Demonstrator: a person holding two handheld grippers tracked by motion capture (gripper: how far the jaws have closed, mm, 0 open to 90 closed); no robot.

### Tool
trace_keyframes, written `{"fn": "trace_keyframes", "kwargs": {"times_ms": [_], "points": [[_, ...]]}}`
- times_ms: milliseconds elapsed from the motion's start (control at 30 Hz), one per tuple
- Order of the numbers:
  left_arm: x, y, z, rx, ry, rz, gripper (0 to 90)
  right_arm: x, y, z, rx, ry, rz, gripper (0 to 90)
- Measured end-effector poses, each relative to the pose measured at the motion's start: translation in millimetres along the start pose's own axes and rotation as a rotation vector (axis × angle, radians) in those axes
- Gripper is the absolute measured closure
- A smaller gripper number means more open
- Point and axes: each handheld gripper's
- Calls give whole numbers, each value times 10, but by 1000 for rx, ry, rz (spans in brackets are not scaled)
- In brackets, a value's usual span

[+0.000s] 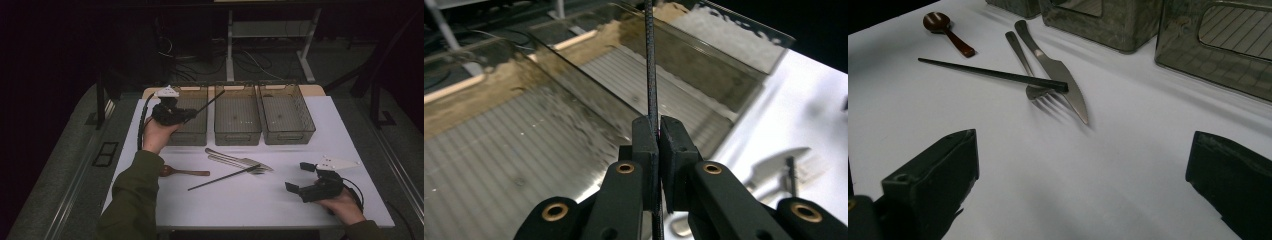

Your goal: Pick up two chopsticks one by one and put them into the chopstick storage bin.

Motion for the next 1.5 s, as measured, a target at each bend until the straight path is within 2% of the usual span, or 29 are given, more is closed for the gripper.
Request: {"fn": "trace_keyframes", "kwargs": {"times_ms": [333, 567, 700, 933, 1033, 1167, 1233, 1500], "points": [[57, 84, 214, 68, -35, -4, 848, -3, -8, -2, -1, 6, -7, 0], [-11, 132, 378, 107, -99, -11, 848, -2, -12, 1, 1, 8, -9, 0], [-56, 160, 464, 133, -123, -7, 848, -2, -14, 0, 2, 8, -10, 0], [-120, 241, 573, 151, -149, 10, 847, -3, -16, -1, 3, 7, -10, 0], [-136, 279, 595, 157, -172, 13, 847, -4, -17, -3, 3, 9, -10, 0], [-152, 314, 612, 168, -172, 40, 837, -4, -18, -5, 5, 8, -11, 0], [-147, 320, 602, 182, -169, 35, 774, -4, -22, -6, 5, 7, -12, 0], [-135, 304, 579, 188, -156, 44, 673, -5, -25, -4, 6, 8, -14, 0]]}}
Point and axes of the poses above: each handheld gripper's, and its own axes: y roughly forward along the jaws, x roughly out of its top, z roughly to its left, and after that the axes turned 6 degrees about z, right-handed
